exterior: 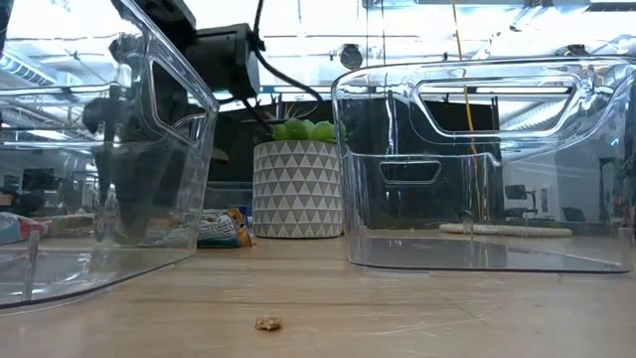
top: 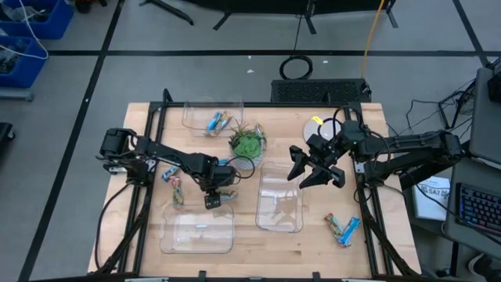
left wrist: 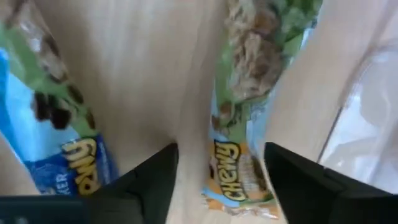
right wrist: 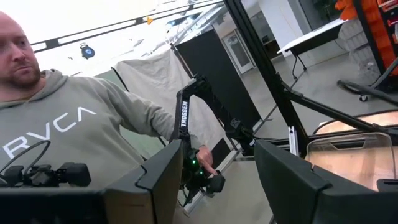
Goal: Pick and place Granola Bars by type
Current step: Put the bottom yellow granola bar into the top transparent bin
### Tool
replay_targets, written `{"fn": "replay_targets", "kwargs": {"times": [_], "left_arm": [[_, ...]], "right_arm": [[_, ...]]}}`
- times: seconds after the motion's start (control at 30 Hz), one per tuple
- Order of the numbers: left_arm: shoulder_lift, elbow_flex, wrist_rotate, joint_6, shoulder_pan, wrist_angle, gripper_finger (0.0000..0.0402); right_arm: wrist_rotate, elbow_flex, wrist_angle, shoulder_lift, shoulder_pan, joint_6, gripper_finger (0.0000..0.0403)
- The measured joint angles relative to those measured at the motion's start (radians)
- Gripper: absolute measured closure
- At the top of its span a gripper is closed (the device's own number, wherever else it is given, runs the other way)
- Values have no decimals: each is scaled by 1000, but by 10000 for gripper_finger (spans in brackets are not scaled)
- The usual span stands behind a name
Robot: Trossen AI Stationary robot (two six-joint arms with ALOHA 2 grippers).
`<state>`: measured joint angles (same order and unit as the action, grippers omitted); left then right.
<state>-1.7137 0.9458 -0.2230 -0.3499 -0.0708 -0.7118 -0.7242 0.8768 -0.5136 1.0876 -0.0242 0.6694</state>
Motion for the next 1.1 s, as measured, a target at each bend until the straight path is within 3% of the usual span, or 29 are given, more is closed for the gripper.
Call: {"fn": "replay_targets", "kwargs": {"times": [0.2,0.47,0.73,0.87,1.1], "left_arm": [[11,-4,-24,-23,28,-13,359],[98,98,-4,-2,62,-158,373],[235,367,194,67,141,-385,379],[256,447,337,135,313,-512,380],[221,452,325,319,671,-452,382]], "right_arm": [[46,0,-59,-2,0,-6,211],[46,0,-126,-3,0,-3,211],[46,0,-126,-3,0,-3,211],[47,0,-121,-3,0,-11,211],[62,0,-100,-3,0,-17,211]]}}
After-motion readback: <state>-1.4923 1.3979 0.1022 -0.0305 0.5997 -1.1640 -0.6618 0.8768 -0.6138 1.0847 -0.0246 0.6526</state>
